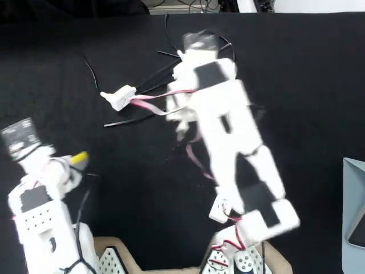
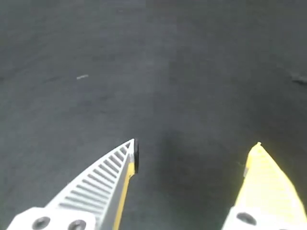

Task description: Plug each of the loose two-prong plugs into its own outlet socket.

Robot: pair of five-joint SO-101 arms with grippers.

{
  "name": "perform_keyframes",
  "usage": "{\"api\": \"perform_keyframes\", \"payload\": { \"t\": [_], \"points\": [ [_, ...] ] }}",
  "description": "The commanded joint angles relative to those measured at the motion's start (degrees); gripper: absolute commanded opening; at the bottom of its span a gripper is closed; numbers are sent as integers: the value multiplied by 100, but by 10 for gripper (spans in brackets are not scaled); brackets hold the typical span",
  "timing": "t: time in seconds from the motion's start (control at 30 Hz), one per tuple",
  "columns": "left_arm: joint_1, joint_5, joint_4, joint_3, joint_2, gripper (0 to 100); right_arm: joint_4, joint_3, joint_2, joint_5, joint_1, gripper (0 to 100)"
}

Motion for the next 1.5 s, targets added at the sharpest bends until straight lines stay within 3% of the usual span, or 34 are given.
{"api": "perform_keyframes", "payload": {
  "t": [0.0,0.23,0.63,0.83,1.0,1.27,1.47],
  "points": [
    [1481,-158,-88,-286,-62,353,167,22,-1059,334,668,12],
    [3600,35,-79,-963,0,353,158,435,-2870,747,1169,12],
    [6888,809,-290,-1209,18,353,-466,1569,-5121,695,1714,12],
    [7705,941,-1266,-769,299,352,-448,1692,-5640,695,1697,12],
    [7846,1108,-2110,-1007,1785,326,-440,1701,-5807,695,1697,12],
    [8470,1310,-2215,-2448,4431,322,-360,1701,-5807,686,1688,12],
    [8505,1521,-2198,-3301,5820,325,-360,1701,-5807,686,1714,12]
  ]
}}
